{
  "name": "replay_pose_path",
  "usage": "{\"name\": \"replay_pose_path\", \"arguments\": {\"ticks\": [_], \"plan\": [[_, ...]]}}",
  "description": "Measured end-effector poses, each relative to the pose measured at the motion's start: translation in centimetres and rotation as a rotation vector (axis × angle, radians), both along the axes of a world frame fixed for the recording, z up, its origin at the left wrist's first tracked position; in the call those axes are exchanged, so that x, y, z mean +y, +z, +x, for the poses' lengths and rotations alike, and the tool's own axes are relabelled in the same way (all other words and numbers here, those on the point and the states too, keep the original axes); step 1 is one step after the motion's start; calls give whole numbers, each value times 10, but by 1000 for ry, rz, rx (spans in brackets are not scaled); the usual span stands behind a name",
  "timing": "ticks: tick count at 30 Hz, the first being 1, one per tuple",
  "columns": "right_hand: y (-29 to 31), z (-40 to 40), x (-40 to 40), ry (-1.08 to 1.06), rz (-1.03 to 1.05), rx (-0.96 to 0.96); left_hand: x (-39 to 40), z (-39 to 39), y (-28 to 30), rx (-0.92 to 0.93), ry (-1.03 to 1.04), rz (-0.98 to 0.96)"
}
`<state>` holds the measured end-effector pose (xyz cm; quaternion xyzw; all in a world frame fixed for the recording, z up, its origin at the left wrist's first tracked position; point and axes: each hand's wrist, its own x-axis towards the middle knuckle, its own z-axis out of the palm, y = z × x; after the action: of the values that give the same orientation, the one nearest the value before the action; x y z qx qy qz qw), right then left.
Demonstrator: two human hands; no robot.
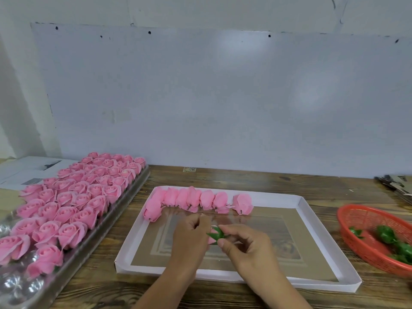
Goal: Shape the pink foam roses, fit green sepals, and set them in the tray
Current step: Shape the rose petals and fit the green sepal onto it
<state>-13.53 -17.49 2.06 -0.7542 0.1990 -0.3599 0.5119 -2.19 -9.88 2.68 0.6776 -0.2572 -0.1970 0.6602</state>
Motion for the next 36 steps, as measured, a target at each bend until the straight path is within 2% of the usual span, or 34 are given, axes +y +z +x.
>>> {"name": "replay_pose_path", "arguments": {"ticks": [3, 5, 9, 12, 17, 24, 31, 36], "plan": [[3, -1, 1, -2, -108, 78, 0, 1, -1, -76, -9, 8], [6, -2, 0, -24, -122, 71, -1, 1, 0, -52, -54, -19], [6, 0, -7, -20, 120, -100, 2, 1, 8, -29, -147, -131], [2, 3, -10, -9, 253, -116, 1, 2, 8, -57, -159, -147], [-2, -1, -11, -72, -130, 78, 0, 0, 8, -107, -195, -193], [7, -3, -11, 148, 179, -15, -2, -1, 3, -160, -200, -135], [-2, -2, -9, 37, -81, 91, 0, 1, 1, -210, -236, -157], [-4, -4, -11, 101, -85, 107, 1, 1, -1, -209, -259, -133]]}}
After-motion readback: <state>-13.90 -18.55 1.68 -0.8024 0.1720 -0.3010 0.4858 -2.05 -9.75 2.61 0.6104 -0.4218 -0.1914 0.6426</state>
